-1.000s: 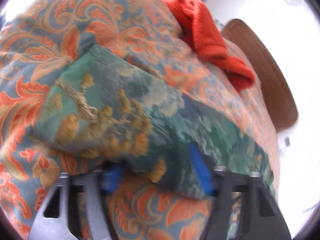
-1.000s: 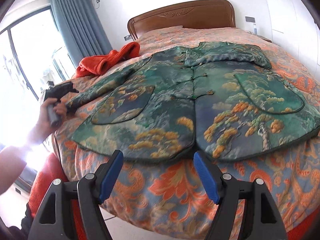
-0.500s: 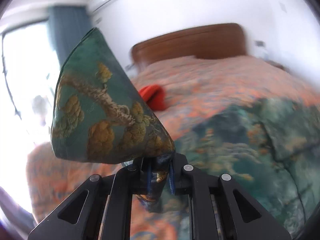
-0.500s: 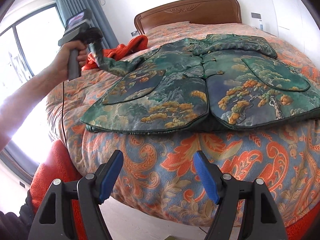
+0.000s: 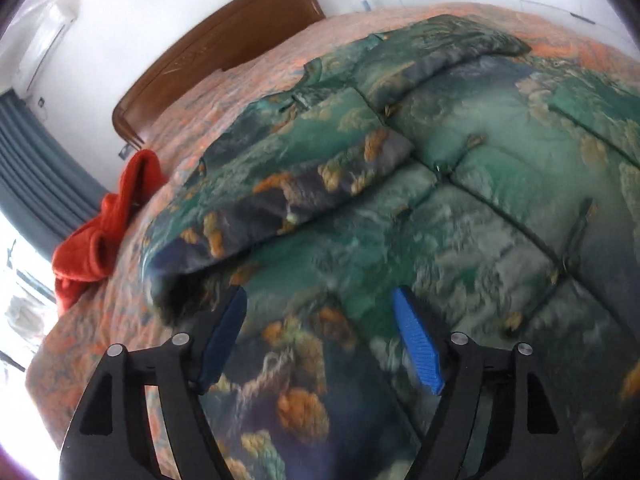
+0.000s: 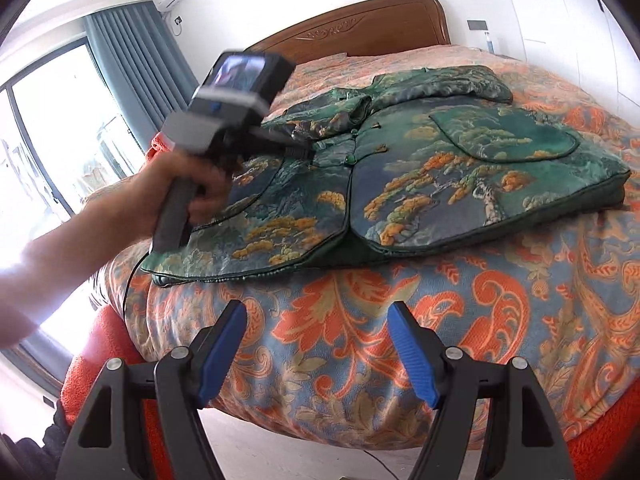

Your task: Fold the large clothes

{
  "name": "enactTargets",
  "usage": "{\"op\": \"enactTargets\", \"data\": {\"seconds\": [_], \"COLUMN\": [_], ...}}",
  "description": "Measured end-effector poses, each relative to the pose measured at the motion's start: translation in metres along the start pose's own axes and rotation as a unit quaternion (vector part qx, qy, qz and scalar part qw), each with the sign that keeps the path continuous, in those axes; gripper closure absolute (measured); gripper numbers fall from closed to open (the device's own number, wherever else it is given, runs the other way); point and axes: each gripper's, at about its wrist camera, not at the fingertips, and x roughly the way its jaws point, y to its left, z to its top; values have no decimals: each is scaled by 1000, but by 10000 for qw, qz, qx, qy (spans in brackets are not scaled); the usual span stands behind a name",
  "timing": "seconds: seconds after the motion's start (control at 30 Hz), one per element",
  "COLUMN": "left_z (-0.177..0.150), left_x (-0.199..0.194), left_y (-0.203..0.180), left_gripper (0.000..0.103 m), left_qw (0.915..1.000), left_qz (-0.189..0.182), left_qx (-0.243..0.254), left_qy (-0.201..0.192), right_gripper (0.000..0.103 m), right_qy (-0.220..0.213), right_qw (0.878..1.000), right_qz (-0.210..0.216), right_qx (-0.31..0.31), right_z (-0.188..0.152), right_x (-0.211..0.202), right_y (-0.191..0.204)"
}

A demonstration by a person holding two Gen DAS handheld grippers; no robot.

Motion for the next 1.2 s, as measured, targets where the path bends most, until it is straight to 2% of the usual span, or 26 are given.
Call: {"op": "enactTargets", "data": {"seconds": [0.1,0.17,0.23,0.33,0.43,0.5,0.53,0.6,0.67,0.7,0.73,0.77,0.8,0.83,0.9,0.97,1.03,1.1,1.2], "left_z": [-22,-24,-30,-41,-57,-69,-73,-79,-84,-87,-89,-90,-92,-93,-93,-90,-82,-72,-58], "left_x": [-16,-18,-20,-27,-26,-29,-30,-32,-36,-37,-38,-38,-39,-40,-42,-44,-45,-45,-41], "left_y": [22,32,44,52,62,69,71,73,74,73,73,74,74,75,79,82,85,87,94], "left_gripper": [14,11,11,9,9,9,9,9,9,9,9,9,9,9,9,9,9,9,8], "left_qw": [9989,9977,9971,9953,9920,9893,9879,9869,9870,9872,9874,9874,9874,9872,9859,9847,9834,9825,9802], "left_qz": [-183,-272,-159,-72,13,-45,-88,-124,-111,-115,-131,-136,-134,-141,-225,-308,-386,-475,-614], "left_qx": [-432,-613,-730,-918,-1248,-1449,-1543,-1606,-1597,-1585,-1576,-1572,-1575,-1588,-1655,-1715,-1769,-1798,-1878], "left_qy": [-52,-71,-143,-284,-185,-129,-123,-129,-136,-126,-111,-94,-85,-81,-75,-79,-102,-142,-113], "right_gripper": [28,28,28,27,27,27,27,27,27,29,37,55,68,86,87,87,87,87,87], "right_qy": [-53,-247,-352,-1,284,539,723,953,1029,952,792,698,685,649,424,-51,-369,-417,-208], "right_qw": [10000,9996,9990,9948,9747,9585,9458,9271,9180,9191,9239,9303,9360,9457,9604,9812,9903,9930,9950], "right_qz": [-20,122,246,678,1189,1379,1475,1488,1450,1336,1216,1136,1050,808,671,559,332,174,-52], "right_qx": [28,62,123,757,1872,2438,2801,3306,3546,3583,3541,3417,3289,3082,2671,1845,1301,1089,977], "right_z": [16,45,80,132,172,189,195,199,200,203,207,214,220,227,242,268,292,314,326], "right_x": [-2,-2,6,48,111,157,185,223,246,252,255,259,262,262,251,229,218,224,252], "right_y": [-2,-4,-6,-23,-51,-65,-73,-83,-85,-84,-82,-77,-73,-66,-53,-33,-27,-35,-46]}}
